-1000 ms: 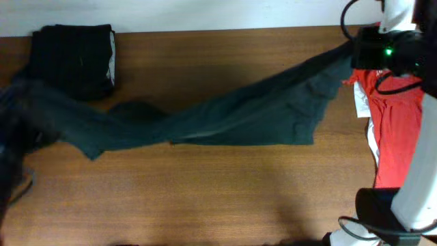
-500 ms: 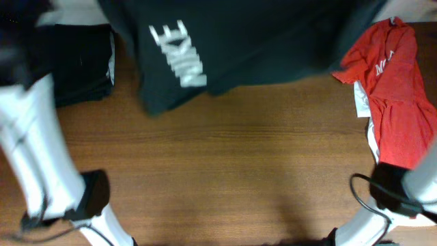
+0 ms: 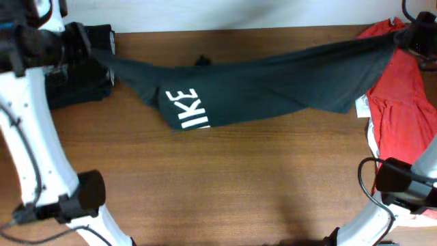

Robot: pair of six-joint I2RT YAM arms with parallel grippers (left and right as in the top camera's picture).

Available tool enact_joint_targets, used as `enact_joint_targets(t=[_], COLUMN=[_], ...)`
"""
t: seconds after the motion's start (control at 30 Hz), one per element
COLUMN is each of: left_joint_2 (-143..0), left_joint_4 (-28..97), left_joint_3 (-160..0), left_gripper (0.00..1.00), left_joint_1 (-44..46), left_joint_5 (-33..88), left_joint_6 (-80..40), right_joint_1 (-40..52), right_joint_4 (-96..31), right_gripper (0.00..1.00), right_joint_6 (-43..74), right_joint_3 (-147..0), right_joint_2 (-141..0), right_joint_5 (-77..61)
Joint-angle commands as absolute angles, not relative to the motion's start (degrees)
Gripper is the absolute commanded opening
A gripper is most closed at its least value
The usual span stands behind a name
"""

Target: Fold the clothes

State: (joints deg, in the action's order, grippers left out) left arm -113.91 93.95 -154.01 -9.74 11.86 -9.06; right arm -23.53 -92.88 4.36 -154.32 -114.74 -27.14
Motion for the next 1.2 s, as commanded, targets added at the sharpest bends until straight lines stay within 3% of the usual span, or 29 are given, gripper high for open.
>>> enact_joint_targets(t=[0.0,0.13,0.23,0.3,0.43,0.57,0.67,0.77,0.83,0.93,1.17], left_joint_2=[-110.87,-118.72,-123.72,-120.97,-114.69,-112.49,-116.99,-120.27,-120.97,-119.85,-110.37], left_joint_4=[95.9,76.77,55.44,48.97,48.47,53.95,67.7,72.62,78.0,90.24,96.73], left_joint_3=[-154.78,-146.98,-146.71,-159.17,-179.76,-176.66,-164.22,-150.98,-142.89,-142.76,-142.58], left_gripper=[0.01,0.01,0.0,0.0,0.0,0.01,0.0,0.0,0.0,0.0,0.0], left_joint_1=[-9.8,-8.91,-8.54,-11.88,-19.27,-19.92,-16.43,-15.75,-15.92,-17.63,-18.15], left_joint_5=[12.1,15.7,15.73,18.79,20.71,20.88,20.84,20.58,17.91,16.05,16.08], left_joint_6=[-8.23,-9.26,-15.22,-15.9,-16.29,-16.23,-12.23,-10.13,-9.43,-7.99,-6.28], right_joint_1=[-20.69,-11.31,-6.83,-11.84,-25.34,-27.18,-18.35,-10.35,-7.01,-6.92,-9.82], right_joint_4=[-92.14,-77.06,-58.06,-50.78,-45.23,-55.57,-76.07,-83.92,-87.48,-93.1,-97.34], right_gripper=[0.04,0.04,0.04,0.04,0.04,0.04,0.04,0.04,0.04,0.04,0.04], right_joint_6=[3.92,7.79,23.77,32.73,39.75,30.83,12.25,4.62,4.45,4.34,4.25], right_joint_3=[-155.02,-153.91,-154.19,-160.4,-173.86,-174.49,-169.21,-158.95,-151.83,-149.32,-149.12], right_joint_2=[-112.9,-118.76,-121.82,-119.52,-118.06,-118.21,-119.46,-120.29,-120.29,-120.27,-116.49], right_joint_5=[-27.9,-27.42,-27.44,-32.1,-45.36,-48.36,-32.71,-25.98,-19.75,-16.6,-12.58])
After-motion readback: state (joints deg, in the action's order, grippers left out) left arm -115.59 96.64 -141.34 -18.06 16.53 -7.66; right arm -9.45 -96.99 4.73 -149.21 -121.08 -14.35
